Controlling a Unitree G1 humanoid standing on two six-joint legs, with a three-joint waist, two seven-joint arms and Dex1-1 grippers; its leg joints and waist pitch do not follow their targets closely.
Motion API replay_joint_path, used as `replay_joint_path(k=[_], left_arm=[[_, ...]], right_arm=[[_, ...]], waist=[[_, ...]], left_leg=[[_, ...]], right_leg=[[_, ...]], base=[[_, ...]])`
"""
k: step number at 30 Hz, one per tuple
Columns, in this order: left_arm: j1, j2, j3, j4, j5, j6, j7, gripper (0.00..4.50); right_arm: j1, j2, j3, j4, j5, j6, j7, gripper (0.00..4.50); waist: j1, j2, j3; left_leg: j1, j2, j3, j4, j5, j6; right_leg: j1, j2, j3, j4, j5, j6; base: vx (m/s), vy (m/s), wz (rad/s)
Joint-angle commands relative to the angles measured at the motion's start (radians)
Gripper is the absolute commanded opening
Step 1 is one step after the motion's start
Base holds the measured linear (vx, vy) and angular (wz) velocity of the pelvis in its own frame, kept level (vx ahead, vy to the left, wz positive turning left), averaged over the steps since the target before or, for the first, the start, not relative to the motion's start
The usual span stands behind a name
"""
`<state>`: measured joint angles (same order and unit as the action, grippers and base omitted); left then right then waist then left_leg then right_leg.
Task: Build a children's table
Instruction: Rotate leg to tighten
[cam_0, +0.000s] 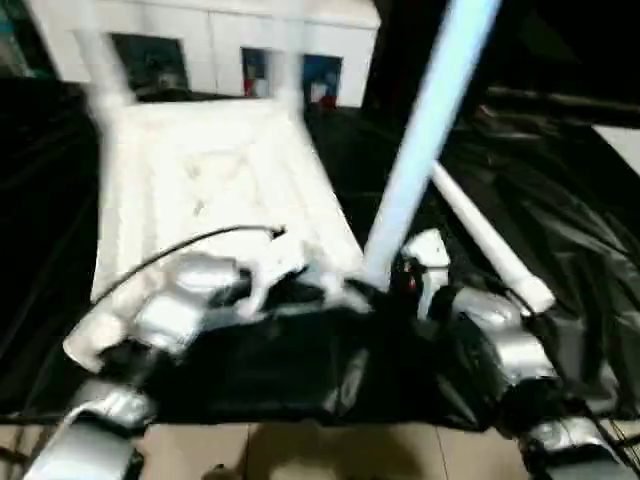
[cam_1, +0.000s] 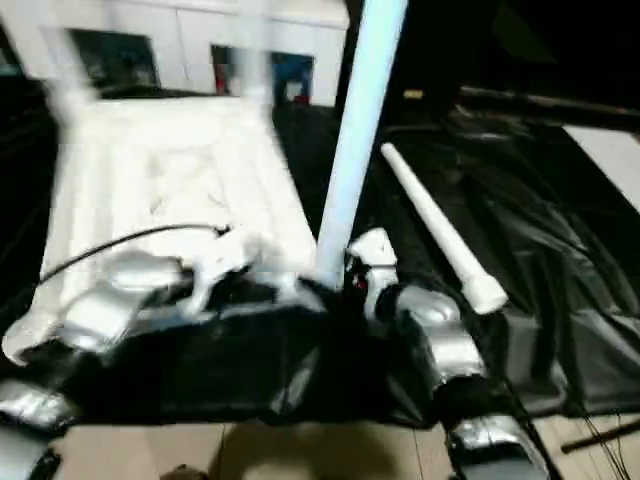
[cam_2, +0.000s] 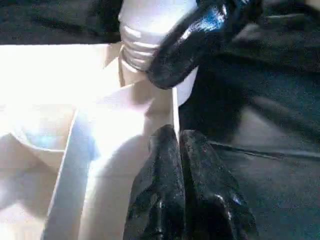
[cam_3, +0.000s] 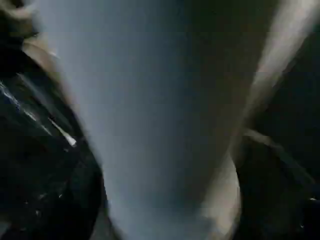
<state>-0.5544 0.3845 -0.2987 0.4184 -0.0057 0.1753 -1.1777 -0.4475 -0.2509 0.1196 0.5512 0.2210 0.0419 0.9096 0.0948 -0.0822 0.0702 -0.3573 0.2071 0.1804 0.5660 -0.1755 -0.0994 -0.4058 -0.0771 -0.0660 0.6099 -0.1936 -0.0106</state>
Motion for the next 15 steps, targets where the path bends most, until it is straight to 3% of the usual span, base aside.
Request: replay_joint_path(k=[1,8,9,11,15], left_arm=[[0.02,-0.013,-0.025,-0.034,-0.05,-0.002,-0.067,0.0],[0.034,0.009,-0.028,-0.022,-0.042,-0.017,-0.076,0.0],[0.034,0.009,-0.028,-0.022,-0.042,-0.017,-0.076,0.0],[0.038,0.01,-0.028,-0.024,-0.042,-0.016,-0.079,0.0],[0.039,0.009,-0.022,-0.03,-0.04,-0.01,-0.083,0.0]], right_arm=[[0.013,-0.035,0.009,-0.049,0.015,0.016,0.061,3.8],[0.032,-0.045,0.035,-0.07,-0.005,0.024,0.105,3.8],[0.032,-0.045,0.035,-0.07,-0.005,0.024,0.105,3.55],[0.034,-0.042,0.038,-0.074,-0.005,0.031,0.106,3.55],[0.034,-0.041,0.037,-0.082,0.003,0.044,0.103,3.12]], waist=[[-0.003,0.001,-0.06],[-0.003,-0.001,-0.06],[-0.002,-0.001,-0.061],[-0.003,-0.001,-0.061],[-0.003,-0.003,-0.062]], left_leg=[[0.007,0.032,0.0,-0.058,-0.115,0.101],[0.006,0.029,0.0,-0.058,-0.133,0.081],[0.006,0.029,0.0,-0.057,-0.131,0.081],[0.006,0.029,0.0,-0.057,-0.121,0.081],[0.005,0.028,0.0,-0.055,-0.105,0.088]], right_leg=[[0.051,-0.061,0.049,-0.053,-0.053,-0.241],[0.051,-0.064,0.05,-0.058,-0.114,-0.23],[0.052,-0.064,0.05,-0.057,-0.109,-0.231],[0.052,-0.064,0.05,-0.055,-0.094,-0.233],[0.053,-0.064,0.05,-0.053,-0.075,-0.233]], base=[[0.0,0.0,0.0],[0.0,0.0,0.0],[0.0,0.0,0.0],[0.0,0.0,0.0],[0.0,0.0,0.0]])
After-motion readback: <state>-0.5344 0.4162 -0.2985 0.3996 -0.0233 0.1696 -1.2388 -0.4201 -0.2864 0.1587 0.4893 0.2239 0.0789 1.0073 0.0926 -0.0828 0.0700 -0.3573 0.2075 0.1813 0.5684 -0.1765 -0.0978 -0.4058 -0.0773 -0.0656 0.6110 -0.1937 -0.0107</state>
